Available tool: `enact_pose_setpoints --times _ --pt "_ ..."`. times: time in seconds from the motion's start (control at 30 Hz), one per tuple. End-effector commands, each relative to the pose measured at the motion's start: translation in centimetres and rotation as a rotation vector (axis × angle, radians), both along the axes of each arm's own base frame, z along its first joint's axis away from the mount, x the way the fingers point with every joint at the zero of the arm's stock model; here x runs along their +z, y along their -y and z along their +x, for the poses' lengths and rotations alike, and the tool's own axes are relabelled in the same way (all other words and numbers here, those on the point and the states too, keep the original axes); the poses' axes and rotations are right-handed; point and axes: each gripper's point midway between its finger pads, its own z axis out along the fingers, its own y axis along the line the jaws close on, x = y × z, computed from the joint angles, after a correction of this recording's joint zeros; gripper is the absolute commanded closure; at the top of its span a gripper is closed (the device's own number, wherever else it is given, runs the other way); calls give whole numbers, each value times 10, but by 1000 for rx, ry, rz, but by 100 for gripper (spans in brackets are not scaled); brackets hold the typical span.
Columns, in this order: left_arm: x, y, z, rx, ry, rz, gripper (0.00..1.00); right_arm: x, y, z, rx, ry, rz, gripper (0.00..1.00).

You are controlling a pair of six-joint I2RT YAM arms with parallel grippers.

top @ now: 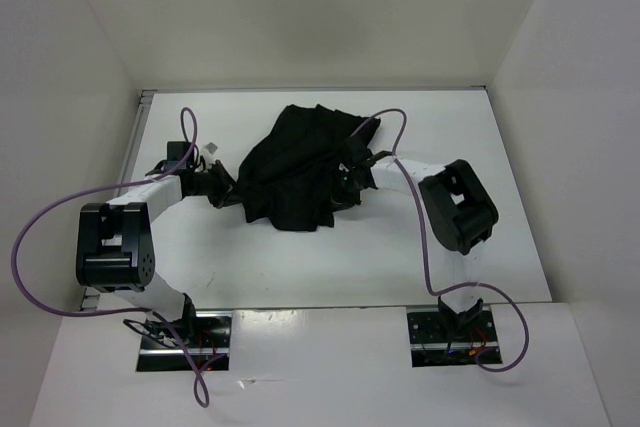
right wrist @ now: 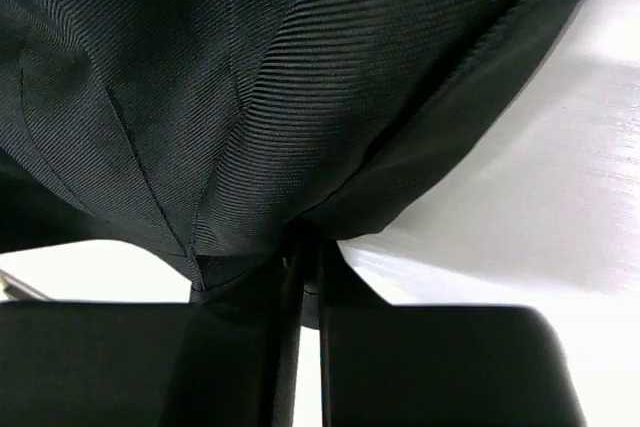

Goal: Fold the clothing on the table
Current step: Flatten the skirt out

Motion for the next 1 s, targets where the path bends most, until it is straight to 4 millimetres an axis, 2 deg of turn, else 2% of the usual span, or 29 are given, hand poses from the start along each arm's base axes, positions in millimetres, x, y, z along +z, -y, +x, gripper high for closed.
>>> enact_pose_setpoints --times 0.0,0.03,0.07,0.13,0.17,0.2,0.23,0.27,0.37,0.4,0.47,0.53,0.67,0.73,0.77,0.87,0.9,0.97 --pt "9 -1 1 -12 32 -17 100 -17 16 -3 -32 7 -121 98" --pt "6 -1 -3 -18 20 -14 100 -14 29 4 -67 49 -184 100" --pt "8 1 -4 -26 21 -27 100 -1 41 0 -78 63 -232 100" --pt "13 3 -6 -46 39 -44 100 22 61 6 -116 121 -318 100" --pt "21 5 -5 -57 58 -59 100 35 80 14 -165 180 -405 100" --pt "26 10 -8 -78 61 -92 100 43 103 8 -186 168 -475 100" --pt "31 8 -5 -78 75 -105 100 65 117 12 -215 215 -494 100" --pt "37 9 -6 -85 89 -113 100 74 146 12 -274 214 -564 100" --pt "42 5 -2 -87 122 -101 100 105 188 14 -353 270 -652 100" --pt "42 5 0 -87 122 -101 100 108 202 10 -364 257 -688 100" --pt "28 5 -4 -90 85 -103 100 117 209 9 -372 275 -723 100" --pt "16 7 -9 -103 53 -121 100 117 212 7 -371 269 -739 100" --pt "-4 7 -17 -113 7 -121 100 113 212 7 -367 261 -745 100" --pt "-11 8 -20 -129 -10 -127 100 114 205 8 -357 254 -710 100" --pt "-9 10 -23 -146 -8 -139 100 120 203 9 -361 269 -689 100" --pt "11 8 -10 -176 62 -124 100 147 197 19 -373 339 -635 100" --pt "34 5 11 -185 152 -87 100 166 193 28 -387 396 -603 100" --pt "65 3 30 -189 234 -72 100 190 188 41 -408 468 -560 100"
